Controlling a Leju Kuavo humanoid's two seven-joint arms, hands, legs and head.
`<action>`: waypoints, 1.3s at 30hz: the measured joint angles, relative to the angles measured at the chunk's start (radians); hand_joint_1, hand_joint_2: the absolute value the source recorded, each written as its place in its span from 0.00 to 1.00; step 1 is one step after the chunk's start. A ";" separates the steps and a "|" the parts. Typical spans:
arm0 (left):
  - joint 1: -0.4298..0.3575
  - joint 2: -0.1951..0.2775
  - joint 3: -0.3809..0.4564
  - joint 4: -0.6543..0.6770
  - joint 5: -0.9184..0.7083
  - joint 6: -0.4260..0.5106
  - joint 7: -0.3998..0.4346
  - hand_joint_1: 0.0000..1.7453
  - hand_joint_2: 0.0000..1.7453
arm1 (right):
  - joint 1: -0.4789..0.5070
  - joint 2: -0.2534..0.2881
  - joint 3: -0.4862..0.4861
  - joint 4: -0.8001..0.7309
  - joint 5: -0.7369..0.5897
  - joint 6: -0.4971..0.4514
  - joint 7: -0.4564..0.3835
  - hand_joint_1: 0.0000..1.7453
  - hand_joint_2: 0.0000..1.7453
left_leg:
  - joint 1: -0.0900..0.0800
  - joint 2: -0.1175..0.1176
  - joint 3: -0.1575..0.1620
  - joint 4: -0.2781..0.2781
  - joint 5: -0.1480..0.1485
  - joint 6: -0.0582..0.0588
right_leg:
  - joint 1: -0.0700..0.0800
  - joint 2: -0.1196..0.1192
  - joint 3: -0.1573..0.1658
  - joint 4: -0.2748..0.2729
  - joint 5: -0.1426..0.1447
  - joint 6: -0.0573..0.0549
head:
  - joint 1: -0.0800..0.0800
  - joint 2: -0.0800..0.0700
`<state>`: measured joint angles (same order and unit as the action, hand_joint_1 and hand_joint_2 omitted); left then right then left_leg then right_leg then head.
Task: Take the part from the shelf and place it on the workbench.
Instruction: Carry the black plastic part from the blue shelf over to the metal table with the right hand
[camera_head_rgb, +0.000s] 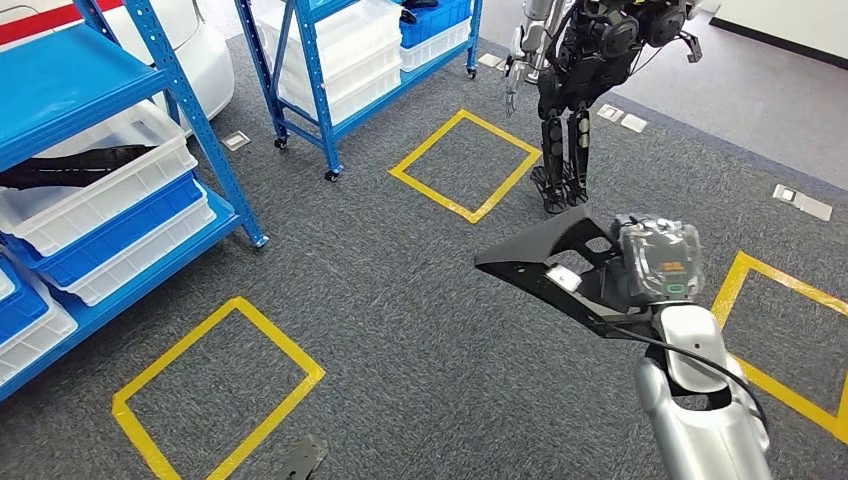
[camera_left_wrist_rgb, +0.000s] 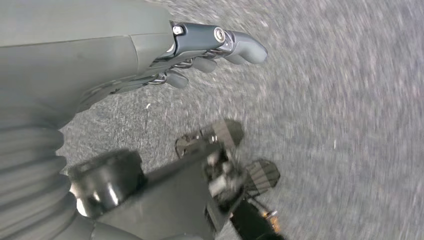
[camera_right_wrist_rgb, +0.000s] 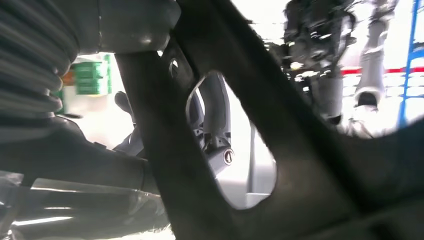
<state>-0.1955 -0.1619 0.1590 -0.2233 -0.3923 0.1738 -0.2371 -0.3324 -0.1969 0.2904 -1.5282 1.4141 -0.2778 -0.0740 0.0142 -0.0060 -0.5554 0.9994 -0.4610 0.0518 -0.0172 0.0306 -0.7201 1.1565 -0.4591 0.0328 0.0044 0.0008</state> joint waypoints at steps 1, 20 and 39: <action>0.000 -0.003 -0.003 -0.001 -0.010 0.001 -0.011 0.00 1.00 | 0.008 0.000 0.000 -0.003 0.011 -0.002 0.011 0.90 1.00 | -0.001 0.016 -0.002 0.000 0.000 0.001 | -0.001 -0.012 -0.032 0.073 -0.029 0.000 | 0.003 0.000; 0.000 0.001 -0.013 -0.025 -0.003 0.039 0.037 0.00 1.00 | 0.113 0.027 -0.012 -0.031 0.020 -0.037 0.019 0.90 1.00 | -0.001 -0.004 -0.117 0.249 -0.107 -0.030 | 0.004 0.038 0.111 -0.148 0.040 -0.036 | -0.005 0.000; 0.012 0.045 0.012 -0.015 0.002 0.056 0.094 0.00 1.00 | 0.102 0.047 0.011 -0.023 -0.026 -0.038 -0.010 0.90 1.00 | -0.011 0.109 0.001 -0.006 -0.004 -0.027 | -0.013 -0.097 0.114 -0.141 0.025 0.025 | -0.001 0.000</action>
<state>-0.1837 -0.1165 0.1706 -0.2383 -0.3906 0.2295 -0.1431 -0.2300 -0.1503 0.3016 -1.5514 1.3884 -0.3162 -0.0838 0.0033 0.1032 -0.5541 0.9930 -0.4646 0.0244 -0.0300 -0.0668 -0.6061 1.0153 -0.4344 0.0582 0.0034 0.0008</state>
